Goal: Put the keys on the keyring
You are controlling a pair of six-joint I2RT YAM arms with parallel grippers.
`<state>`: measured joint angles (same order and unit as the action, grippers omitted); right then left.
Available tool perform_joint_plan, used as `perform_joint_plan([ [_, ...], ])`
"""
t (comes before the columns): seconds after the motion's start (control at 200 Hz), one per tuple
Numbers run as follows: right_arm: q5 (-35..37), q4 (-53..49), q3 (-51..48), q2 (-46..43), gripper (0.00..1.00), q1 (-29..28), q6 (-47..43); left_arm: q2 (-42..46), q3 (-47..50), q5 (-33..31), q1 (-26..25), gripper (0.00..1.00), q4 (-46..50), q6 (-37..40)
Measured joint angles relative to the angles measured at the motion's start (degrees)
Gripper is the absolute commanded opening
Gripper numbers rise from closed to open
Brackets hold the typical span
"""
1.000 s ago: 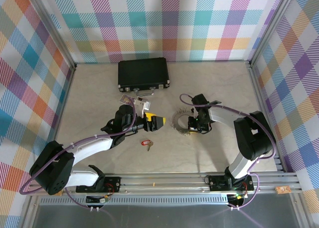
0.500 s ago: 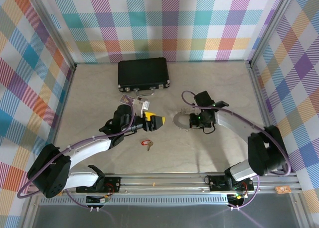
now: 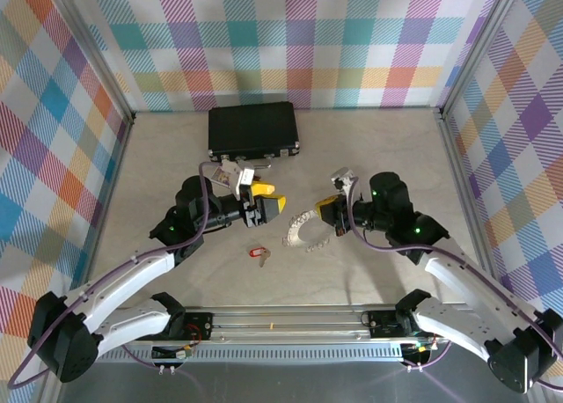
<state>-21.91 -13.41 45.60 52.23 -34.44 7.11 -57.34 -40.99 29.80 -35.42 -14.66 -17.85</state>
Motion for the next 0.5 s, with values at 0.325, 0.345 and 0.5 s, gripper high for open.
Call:
perform_joint_plan([
  [0.325,-14.21,11.56,0.04,-0.22,0.00,-0.02,-1.95,4.15,-1.20,3.08,-0.11,0.51,2.47,1.40],
  [0.345,-14.78,12.59,0.04,-0.22,0.00,-0.04,-1.73,4.31,-1.11,3.52,-0.20,0.51,2.32,1.46],
  [0.5,-19.43,21.49,0.02,-0.15,0.00,-0.04,1.70,6.67,0.74,7.58,-2.29,0.48,0.11,1.42],
])
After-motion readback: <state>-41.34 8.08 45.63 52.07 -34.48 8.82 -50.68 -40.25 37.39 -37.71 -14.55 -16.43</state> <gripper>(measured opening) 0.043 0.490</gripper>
